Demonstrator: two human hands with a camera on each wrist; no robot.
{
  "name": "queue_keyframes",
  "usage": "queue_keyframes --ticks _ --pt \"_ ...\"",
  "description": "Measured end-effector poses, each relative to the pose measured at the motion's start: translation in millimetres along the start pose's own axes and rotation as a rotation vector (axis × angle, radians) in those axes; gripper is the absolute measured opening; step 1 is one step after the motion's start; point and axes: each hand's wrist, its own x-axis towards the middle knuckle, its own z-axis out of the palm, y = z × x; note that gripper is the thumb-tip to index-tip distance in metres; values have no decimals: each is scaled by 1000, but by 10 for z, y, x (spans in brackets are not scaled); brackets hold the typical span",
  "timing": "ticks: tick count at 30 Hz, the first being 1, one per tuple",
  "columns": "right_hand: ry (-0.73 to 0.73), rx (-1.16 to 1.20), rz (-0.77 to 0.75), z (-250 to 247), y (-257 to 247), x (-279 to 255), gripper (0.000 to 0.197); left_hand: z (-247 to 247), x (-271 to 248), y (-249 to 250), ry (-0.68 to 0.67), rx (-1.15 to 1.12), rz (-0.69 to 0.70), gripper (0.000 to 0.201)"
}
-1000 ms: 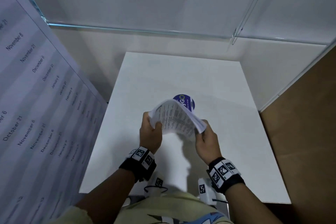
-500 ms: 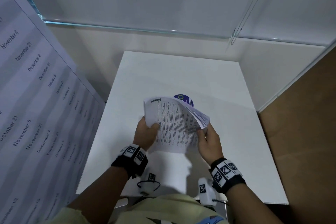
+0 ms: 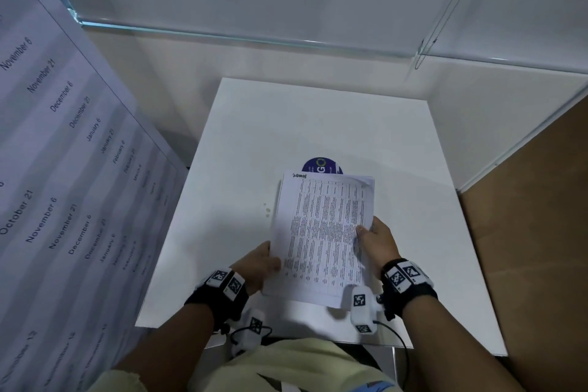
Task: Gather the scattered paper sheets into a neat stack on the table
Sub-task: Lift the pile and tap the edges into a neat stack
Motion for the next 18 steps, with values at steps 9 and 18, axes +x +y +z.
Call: queue_keyframes --ticks 9,18 --pt "-19 -287 59 53 227 193 35 144 342 32 254 424 -118 42" --pt "59 -307 -10 3 261 294 30 362 449 92 335 720 -131 53"
